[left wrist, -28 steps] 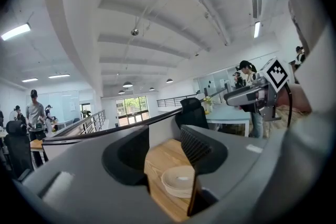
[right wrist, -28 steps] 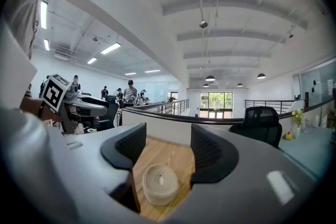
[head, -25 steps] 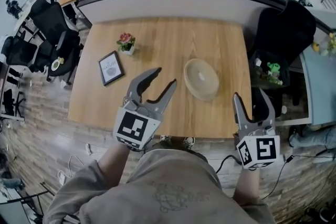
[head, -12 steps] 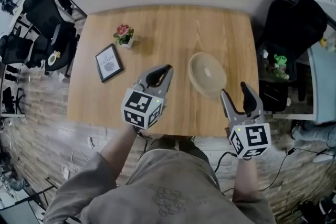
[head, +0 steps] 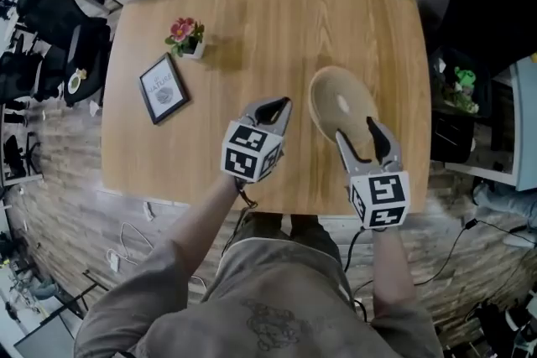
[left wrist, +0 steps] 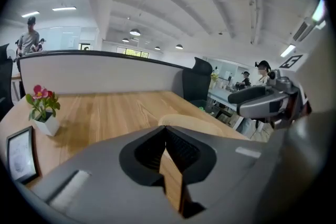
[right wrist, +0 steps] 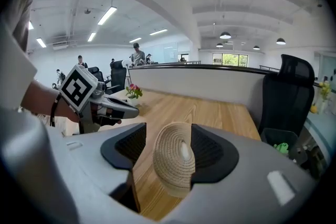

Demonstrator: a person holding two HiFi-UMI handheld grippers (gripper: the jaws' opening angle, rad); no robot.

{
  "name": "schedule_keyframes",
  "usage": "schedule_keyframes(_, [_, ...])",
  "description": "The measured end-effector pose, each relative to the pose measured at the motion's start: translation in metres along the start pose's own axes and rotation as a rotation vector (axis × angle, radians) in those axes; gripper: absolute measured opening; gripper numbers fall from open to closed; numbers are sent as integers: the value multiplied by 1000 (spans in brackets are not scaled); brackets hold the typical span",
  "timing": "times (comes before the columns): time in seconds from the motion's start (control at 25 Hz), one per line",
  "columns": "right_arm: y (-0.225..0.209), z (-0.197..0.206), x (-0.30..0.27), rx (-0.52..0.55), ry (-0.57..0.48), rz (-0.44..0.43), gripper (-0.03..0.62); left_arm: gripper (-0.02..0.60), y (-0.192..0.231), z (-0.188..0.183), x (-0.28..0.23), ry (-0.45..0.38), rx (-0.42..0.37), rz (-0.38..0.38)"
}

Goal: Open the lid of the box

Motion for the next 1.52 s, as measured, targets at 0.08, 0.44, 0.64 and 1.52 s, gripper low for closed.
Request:
schedule_keyframes(0.08, [4, 6, -17, 13, 42, -14, 254, 0, 4, 12, -23, 40, 13, 17])
schedule_keyframes(0.44, [15, 30, -72, 95, 204, -64, 255, 0, 3, 50, -100, 132, 46, 141])
schedule_keyframes(0.64, [21, 44, -96, 205, 366, -31, 255, 0, -3, 59, -118, 135, 41, 208])
schedule_keyframes(1.52, [-3, 31, -84, 191, 236, -77, 140, 2, -8, 59, -133, 194, -79, 206])
Point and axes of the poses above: the fingertips, and each gripper's own axes: x backward along the fingers, y to its left, z out of its underside, the point moved 9 cm from there along x, backward along the fingers, and after that the axes turned 11 degrees about y, right-handed, at the moved point
